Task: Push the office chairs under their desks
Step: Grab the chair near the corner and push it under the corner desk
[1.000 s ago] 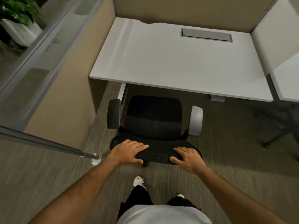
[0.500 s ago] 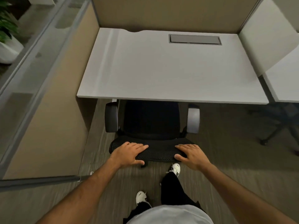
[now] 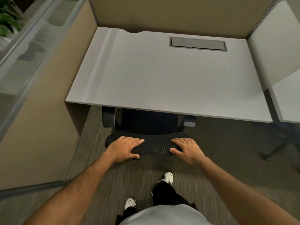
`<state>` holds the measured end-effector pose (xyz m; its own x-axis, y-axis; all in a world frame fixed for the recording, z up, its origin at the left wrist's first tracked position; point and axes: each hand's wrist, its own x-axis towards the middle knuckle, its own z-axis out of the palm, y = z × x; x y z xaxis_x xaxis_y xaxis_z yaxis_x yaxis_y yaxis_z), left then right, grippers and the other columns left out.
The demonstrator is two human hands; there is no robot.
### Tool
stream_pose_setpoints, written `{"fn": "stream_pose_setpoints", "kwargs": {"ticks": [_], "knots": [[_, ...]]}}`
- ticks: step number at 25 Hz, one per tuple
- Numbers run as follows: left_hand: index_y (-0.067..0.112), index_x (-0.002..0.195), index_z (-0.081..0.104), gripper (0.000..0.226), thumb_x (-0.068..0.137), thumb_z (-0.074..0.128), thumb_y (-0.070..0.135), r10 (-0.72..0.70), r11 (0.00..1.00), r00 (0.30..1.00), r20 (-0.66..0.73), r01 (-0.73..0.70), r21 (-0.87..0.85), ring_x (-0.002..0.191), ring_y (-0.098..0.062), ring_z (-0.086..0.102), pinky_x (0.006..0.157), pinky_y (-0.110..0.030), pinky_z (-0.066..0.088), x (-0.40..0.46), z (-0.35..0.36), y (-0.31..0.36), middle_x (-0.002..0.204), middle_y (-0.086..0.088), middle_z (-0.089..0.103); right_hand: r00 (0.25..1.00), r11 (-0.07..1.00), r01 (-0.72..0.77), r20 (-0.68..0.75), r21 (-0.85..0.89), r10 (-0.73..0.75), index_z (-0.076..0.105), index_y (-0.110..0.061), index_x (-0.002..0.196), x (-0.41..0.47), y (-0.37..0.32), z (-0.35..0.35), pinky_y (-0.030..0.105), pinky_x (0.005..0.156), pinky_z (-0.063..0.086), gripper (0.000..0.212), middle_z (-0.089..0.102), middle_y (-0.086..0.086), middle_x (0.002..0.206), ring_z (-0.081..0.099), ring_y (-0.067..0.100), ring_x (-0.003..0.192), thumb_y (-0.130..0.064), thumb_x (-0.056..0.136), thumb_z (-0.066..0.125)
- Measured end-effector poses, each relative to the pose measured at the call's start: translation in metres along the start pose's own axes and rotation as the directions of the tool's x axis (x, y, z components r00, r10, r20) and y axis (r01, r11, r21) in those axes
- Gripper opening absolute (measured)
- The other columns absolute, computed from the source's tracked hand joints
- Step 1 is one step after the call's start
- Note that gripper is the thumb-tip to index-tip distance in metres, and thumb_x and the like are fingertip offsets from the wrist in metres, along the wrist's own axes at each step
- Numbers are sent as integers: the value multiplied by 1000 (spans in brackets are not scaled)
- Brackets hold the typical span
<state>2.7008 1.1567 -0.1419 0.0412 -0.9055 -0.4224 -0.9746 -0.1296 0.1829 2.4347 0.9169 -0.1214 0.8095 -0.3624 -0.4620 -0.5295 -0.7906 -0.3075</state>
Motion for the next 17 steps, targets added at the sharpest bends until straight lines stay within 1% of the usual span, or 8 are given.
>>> {"fn": "stream_pose_setpoints", "kwargs": {"ticks": [2,5,8,11,14,17], "knots": [[38,160,5,84,92,28,83,-10,1000,1000,-21,9,-19,146,-14,35,117,-42,32,8,-3,-2,162,7,36,1000,1000,15,-4,4,-15,39,-31,155,9,7,-8,39,120,20,72,44,-5,158,35,16,147,-74,98,28],[42,158,2,83,91,30,84,-21,999,1000,-8,21,-44,146,-12,35,118,-41,31,34,-13,-5,162,8,37,999,999,28,-20,23,-27,41,-31,153,24,29,-18,40,120,22,75,46,-5,157,38,17,145,-76,96,25],[43,158,3,84,90,35,82,-44,997,999,2,44,-58,148,-10,31,120,-42,27,44,-26,-10,163,10,34,998,998,40,-44,39,-38,44,-29,152,36,37,-23,41,120,26,79,49,-4,154,42,17,143,-79,94,21],[44,158,4,85,89,40,79,-72,995,996,47,75,-72,150,-11,27,122,-45,22,47,-31,-15,164,10,30,998,997,49,-44,51,-47,44,-28,152,40,36,-22,41,120,26,77,50,-3,154,42,17,143,-77,96,25],[46,158,5,86,88,43,78,-99,990,994,56,104,-90,150,-11,26,123,-47,19,44,-29,-19,165,11,29,997,997,53,-56,51,-50,45,-27,152,41,31,-19,42,120,27,75,50,-3,154,43,18,142,-76,97,27],[46,158,7,87,85,41,79,-112,987,991,72,119,-110,150,-11,26,124,-47,18,37,-25,-21,165,10,29,998,997,46,-40,57,-43,43,-28,152,40,25,-13,42,121,26,77,49,-2,155,42,18,144,-77,96,25]]}}
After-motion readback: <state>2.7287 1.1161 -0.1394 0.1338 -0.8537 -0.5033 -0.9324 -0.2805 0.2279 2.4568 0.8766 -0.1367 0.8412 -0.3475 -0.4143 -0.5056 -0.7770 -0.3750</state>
